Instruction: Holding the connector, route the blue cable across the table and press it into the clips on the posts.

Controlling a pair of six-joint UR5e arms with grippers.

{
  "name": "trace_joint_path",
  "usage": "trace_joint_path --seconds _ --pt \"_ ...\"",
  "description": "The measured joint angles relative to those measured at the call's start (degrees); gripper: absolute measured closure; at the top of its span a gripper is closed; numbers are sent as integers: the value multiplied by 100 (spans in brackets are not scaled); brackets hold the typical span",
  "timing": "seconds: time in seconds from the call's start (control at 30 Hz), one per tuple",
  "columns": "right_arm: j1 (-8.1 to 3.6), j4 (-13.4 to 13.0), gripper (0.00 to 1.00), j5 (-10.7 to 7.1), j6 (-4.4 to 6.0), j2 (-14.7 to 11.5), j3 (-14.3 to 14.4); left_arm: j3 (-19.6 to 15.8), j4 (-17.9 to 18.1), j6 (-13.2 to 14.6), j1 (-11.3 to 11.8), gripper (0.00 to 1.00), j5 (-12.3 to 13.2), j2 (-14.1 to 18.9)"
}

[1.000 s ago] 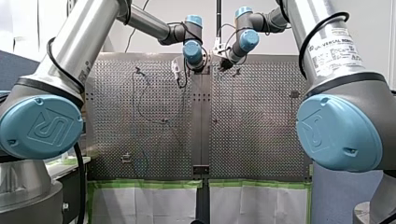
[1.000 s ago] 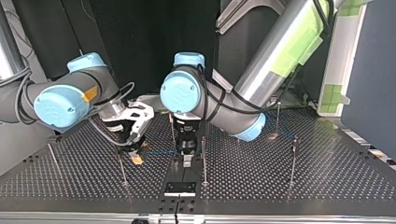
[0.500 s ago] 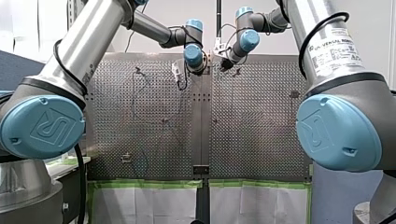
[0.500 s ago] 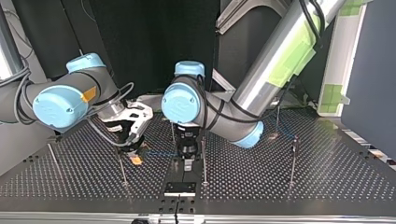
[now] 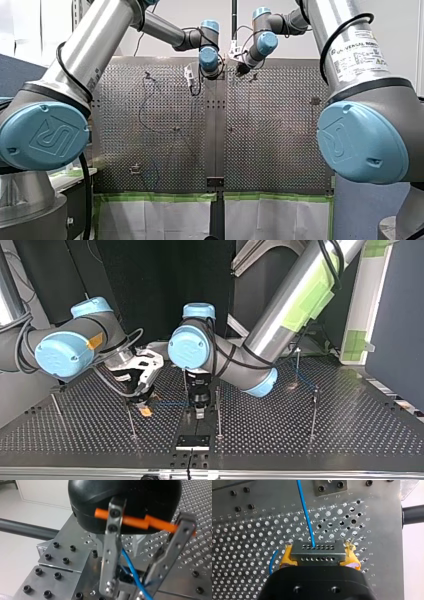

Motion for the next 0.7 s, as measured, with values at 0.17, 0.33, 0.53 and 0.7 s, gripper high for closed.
trace_joint_path --seconds 0.17,0.33,0.53,0.7 --pt "-9 6 100 -5 0 3 0 0 -54 47 -58 84 -34 4" --pt "-14 2 100 -7 0 8 0 0 -63 89 -114 95 -126 4" --pt "-22 3 100 -11 0 15 0 0 -68 113 -161 100 -402 4" --pt "-36 6 100 -6 0 17 1 -1 -84 118 -181 100 -594 5"
